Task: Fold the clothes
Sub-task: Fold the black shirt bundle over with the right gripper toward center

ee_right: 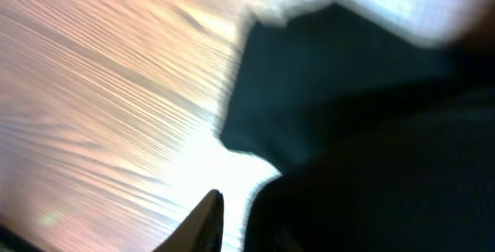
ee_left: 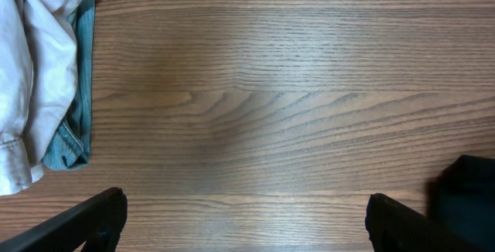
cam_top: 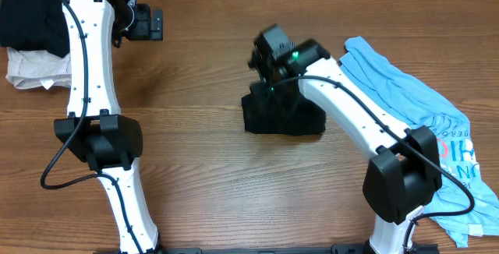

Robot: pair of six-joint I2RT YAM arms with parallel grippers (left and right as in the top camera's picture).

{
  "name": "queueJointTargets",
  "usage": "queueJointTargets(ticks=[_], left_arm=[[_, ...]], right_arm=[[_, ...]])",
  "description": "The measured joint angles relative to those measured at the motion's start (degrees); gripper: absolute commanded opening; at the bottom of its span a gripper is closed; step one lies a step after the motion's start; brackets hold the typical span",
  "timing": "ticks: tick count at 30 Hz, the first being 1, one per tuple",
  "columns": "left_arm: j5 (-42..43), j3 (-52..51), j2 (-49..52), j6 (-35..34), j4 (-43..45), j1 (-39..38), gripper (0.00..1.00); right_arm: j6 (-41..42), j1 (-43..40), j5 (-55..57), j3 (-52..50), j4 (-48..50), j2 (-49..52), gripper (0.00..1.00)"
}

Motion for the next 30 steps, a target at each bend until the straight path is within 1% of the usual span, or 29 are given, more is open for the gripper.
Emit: queueJointTargets(ticks=[3, 5, 9, 12, 15, 16, 17, 19, 21, 25, 28, 30], left_arm=[[0.17, 0.00, 0.02, 0.00, 0.02, 0.00, 1.00], [0.20, 0.00, 0.04, 0.00, 0.02, 0.00, 1.00], [0.20, 0.00, 0.04, 0.00, 0.02, 0.00, 1.00], [0.22, 0.00, 0.04, 0.00, 0.02, 0.00, 1.00], [0.20, 0.00, 0.04, 0.00, 0.02, 0.00, 1.00], [0.20, 0.00, 0.04, 0.00, 0.02, 0.00, 1.00], [0.20, 0.00, 0.04, 0.00, 0.02, 0.00, 1.00], [0.20, 0.00, 0.04, 0.00, 0.02, 0.00, 1.00], [0.22, 0.00, 0.04, 0.00, 0.04, 0.00, 1.00], [0.22, 0.00, 0.04, 0.00, 0.11, 0.00, 1.00], [0.35, 0.00, 0.04, 0.00, 0.20, 0.00, 1.00], [0.83, 0.00, 0.04, 0.00, -0.09, 0.00, 1.00]], right_arm=[[0.07, 0.46, -0.07, 7.63, 0.02, -0.02, 0.17], [-0.07, 0.83, -0.09, 10.05, 1.90, -0.26, 0.17], [-0.07, 2.32, -0.70, 10.45, 2.73, 0.31, 0.17], [-0.04, 3.87, -1.49, 10.45, 2.80, 2.99, 0.18], [0.20, 5.88, -2.86, 10.45, 2.40, 7.98, 0.38], [0.24, 6.49, -3.37, 10.43, 2.08, 9.64, 0.48], [0.48, 7.08, -3.96, 10.38, 1.53, 11.34, 0.60], [0.20, 7.98, -4.79, 10.12, 0.11, 13.05, 0.69], [0.24, 8.26, -5.42, 10.14, -1.90, 13.27, 0.74], [-0.04, 6.29, -6.19, 13.64, -9.03, 13.18, 0.76], [0.00, 2.27, -6.62, 18.86, -14.67, 13.07, 0.78], [0.11, -1.46, -6.71, 23.02, -18.56, 12.79, 0.84]])
